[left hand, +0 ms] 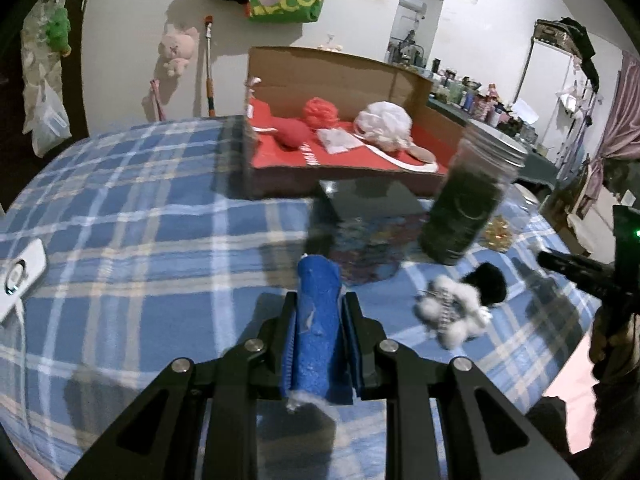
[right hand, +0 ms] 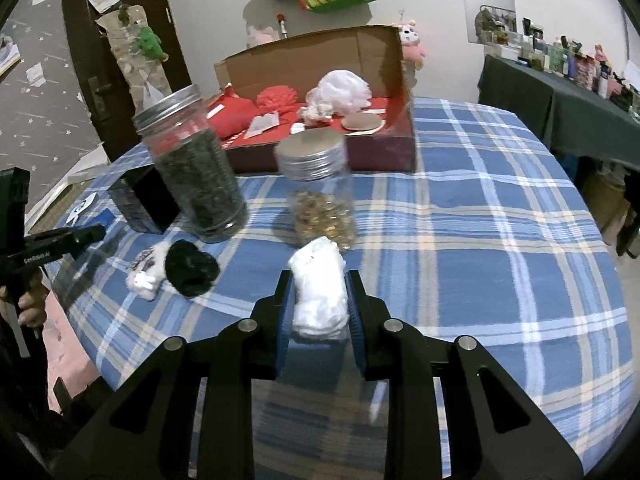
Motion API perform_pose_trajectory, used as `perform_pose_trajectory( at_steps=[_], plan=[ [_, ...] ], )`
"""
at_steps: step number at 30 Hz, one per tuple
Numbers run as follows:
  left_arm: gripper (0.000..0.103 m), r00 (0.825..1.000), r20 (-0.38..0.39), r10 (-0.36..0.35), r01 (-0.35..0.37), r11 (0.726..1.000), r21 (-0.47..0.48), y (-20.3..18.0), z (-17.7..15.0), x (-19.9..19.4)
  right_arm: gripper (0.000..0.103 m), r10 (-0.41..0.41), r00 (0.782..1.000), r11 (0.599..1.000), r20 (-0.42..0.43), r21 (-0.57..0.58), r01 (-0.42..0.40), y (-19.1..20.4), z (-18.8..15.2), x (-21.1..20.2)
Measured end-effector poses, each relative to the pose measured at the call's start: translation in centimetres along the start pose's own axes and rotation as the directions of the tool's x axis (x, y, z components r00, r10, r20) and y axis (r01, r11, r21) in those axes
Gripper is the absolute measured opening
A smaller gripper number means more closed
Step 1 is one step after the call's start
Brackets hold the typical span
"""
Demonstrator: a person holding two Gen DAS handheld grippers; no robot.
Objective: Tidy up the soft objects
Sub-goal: 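Carry the blue cloth and white sock over the box with both tools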
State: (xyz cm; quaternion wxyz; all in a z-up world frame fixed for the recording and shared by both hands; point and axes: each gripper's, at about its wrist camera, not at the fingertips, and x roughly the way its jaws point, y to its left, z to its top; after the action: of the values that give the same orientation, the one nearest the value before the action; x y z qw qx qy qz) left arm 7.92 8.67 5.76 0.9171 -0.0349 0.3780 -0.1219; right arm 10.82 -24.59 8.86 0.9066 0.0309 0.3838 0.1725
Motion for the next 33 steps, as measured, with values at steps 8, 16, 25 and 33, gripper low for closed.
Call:
perform_pose_trajectory(
  at_steps=[8,16,25,33],
  plan=[
    [0.023,1.000,-0.011,-0.019,0.020,0.999,0.030,2.2,1.7,1.3,0.024,0.011,1.000,1.000,-0.027,-0.001,-0.011,-2.5,1.7,0.6],
    [0.023,0.999,-0.024,-0.045,0.047,0.996,0.082,3.0,4.3,3.0,0.024,0.018,0.998,0.999,-0.056,-0.033,-0.020,-4.3,4.4,2.2],
    [0.023,0.996,-0.027,-0.081,0.084,0.990,0.118,3.3,7.7,3.6,0.024,0.030,0.996,0.994,-0.088,-0.099,-0.039,-4.3,7.6,3.5],
    [0.023,0.994,-0.033,-0.107,0.111,0.979,0.171,1.7,10.9,4.5,0.024,0.074,0.993,0.988,-0.097,-0.131,-0.086,-4.1,10.8,4.3]
  ],
)
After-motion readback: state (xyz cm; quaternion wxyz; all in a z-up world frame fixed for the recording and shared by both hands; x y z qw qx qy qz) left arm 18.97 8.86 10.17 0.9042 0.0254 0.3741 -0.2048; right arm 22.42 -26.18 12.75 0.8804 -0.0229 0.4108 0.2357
